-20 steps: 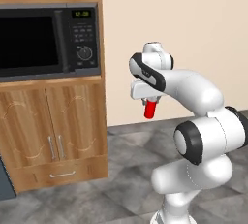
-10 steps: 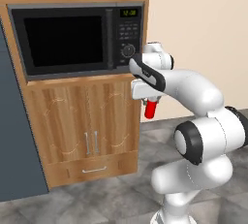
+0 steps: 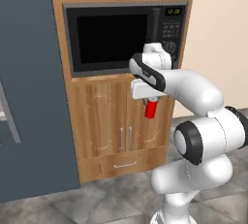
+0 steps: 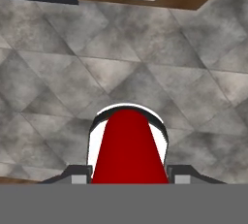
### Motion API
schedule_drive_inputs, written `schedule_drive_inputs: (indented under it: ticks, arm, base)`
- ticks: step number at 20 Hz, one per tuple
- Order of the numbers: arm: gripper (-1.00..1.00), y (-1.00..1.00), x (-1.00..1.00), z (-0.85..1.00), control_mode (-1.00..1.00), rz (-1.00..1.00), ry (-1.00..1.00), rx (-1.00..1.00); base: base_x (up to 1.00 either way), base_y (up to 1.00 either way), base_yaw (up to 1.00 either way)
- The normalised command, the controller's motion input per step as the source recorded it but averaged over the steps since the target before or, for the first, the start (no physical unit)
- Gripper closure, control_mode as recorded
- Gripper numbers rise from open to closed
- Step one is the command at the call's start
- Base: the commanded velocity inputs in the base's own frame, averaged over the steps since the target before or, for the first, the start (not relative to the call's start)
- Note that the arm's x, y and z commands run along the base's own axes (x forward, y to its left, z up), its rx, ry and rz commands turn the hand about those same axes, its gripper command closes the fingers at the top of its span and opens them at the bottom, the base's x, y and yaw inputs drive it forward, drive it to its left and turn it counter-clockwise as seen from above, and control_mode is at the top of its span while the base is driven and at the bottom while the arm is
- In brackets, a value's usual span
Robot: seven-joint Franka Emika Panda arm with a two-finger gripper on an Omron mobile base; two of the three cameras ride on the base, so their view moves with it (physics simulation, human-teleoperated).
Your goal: Four empty soda cans are scattered around the kitchen. Gather all the cans and cluster them next to the stove for recycling.
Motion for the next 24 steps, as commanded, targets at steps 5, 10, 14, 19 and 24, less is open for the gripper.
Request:
schedule_drive_inputs:
  ticks: [5, 10, 14, 19, 24]
  arm:
    - [1.00, 0.00, 0.00, 0.00, 1.00, 0.00, 0.00, 0.00]
    - [1.00, 0.00, 0.00, 0.00, 1.00, 0.00, 0.00, 0.00]
    - [1.00, 0.00, 0.00, 0.00, 1.00, 0.00, 0.00, 0.00]
    - [1.00, 0.00, 0.00, 0.00, 1.00, 0.00, 0.00, 0.00]
    - [1.00, 0.00, 0.00, 0.00, 1.00, 0.00, 0.00, 0.00]
  base:
    - [0.00, 0.84, -0.02]
    - [0.00, 0.86, -0.01]
    - [0.00, 0.86, -0.01]
    - [0.00, 0.85, -0.01]
    - [0.03, 0.84, -0.02]
